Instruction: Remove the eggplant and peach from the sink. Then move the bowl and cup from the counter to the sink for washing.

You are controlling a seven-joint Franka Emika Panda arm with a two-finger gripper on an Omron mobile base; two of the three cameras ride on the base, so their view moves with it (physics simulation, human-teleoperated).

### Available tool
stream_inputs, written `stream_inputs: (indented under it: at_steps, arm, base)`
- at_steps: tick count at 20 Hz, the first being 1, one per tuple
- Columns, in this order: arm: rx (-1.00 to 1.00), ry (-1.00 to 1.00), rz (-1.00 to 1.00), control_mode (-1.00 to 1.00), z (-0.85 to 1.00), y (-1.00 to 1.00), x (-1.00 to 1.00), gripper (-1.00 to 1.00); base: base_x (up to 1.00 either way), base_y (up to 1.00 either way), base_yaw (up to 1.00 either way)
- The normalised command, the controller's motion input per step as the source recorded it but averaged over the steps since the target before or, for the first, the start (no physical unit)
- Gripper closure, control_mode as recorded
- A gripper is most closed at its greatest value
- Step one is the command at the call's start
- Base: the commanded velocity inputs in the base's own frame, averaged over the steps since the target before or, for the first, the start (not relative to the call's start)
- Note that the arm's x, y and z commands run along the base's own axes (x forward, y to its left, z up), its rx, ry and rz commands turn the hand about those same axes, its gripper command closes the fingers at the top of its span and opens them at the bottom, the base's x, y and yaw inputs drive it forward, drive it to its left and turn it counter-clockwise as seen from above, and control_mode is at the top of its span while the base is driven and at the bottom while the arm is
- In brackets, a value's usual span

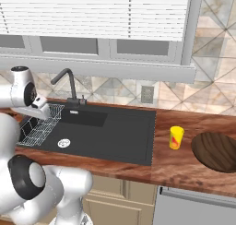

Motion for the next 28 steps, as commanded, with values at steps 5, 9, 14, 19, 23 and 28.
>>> stream_inputs:
  at_steps: [5, 9, 14, 19, 23, 28]
  arm:
    - [0.00, 0.00, 0.15, -1.00, 0.02, -0.34, -0.12, -1.00]
    - [0.00, 0.00, 0.15, -1.00, 0.03, -0.33, -0.11, -1.00]
    - [0.00, 0.00, 0.13, -1.00, 0.05, -0.32, -0.08, -1.00]
    - [0.00, 0.00, 0.11, -1.00, 0.06, -0.31, -0.05, -1.00]
    - [0.00, 0.00, 0.07, -1.00, 0.08, -0.30, -0.01, -1.00]
    - [-0.01, 0.00, 0.02, -1.00, 0.07, -0.29, 0.00, -1.00]
  base:
    - [0.00, 0.00, 0.00]
    - [0.00, 0.00, 0.00]
    - [0.00, 0.00, 0.00]
    - [0.00, 0.00, 0.00]
    - [0.00, 0.00, 0.00]
    - [0.00, 0.00, 0.00]
